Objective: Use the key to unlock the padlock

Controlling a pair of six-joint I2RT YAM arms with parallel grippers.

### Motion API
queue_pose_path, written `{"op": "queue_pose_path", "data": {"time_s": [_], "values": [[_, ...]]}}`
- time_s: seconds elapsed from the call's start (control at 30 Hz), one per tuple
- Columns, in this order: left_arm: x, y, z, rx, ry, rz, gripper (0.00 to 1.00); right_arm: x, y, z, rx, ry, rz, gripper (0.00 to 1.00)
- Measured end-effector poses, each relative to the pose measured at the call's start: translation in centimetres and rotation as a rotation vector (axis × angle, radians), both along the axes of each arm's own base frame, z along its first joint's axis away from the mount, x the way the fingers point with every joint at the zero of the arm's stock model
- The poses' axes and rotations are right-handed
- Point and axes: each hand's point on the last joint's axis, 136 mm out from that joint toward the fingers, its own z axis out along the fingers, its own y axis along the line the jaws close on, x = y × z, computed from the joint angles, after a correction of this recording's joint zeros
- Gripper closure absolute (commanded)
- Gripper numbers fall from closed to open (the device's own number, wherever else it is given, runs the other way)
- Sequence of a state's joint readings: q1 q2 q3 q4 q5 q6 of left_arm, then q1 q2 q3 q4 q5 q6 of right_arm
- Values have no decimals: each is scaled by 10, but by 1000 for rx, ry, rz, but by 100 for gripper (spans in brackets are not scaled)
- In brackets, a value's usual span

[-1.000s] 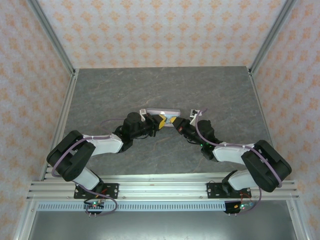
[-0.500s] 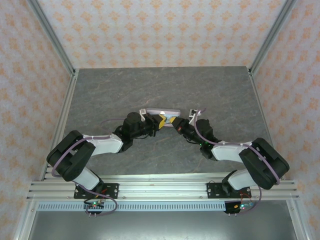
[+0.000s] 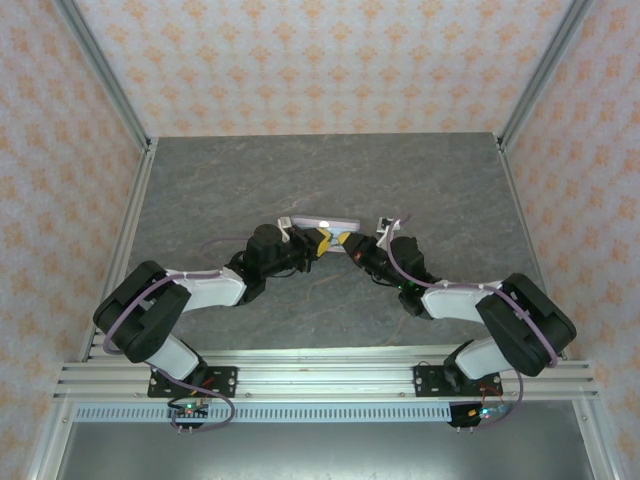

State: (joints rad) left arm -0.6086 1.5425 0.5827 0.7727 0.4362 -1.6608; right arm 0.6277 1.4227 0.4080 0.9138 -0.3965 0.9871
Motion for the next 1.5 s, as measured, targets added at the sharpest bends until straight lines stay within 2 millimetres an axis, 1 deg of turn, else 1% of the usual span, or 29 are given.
{"op": "queue_pose_path", "data": {"time_s": [0.53, 0.83, 1.1, 1.37, 1.5], "values": [[0, 0, 0, -9, 7, 3, 100, 0, 0, 0, 6, 6, -3, 100], [4, 3, 1, -6, 1, 33, 100, 6, 4, -2, 92, 54, -20, 100], [5, 3, 1, -7, 0, 35, 100, 6, 3, -2, 131, 81, -30, 100], [7, 4, 0, -4, -2, 47, 100, 7, 7, -8, 131, 94, -18, 100], [9, 6, -4, 4, 3, 61, 100, 8, 10, -15, 132, 112, -9, 100]]}}
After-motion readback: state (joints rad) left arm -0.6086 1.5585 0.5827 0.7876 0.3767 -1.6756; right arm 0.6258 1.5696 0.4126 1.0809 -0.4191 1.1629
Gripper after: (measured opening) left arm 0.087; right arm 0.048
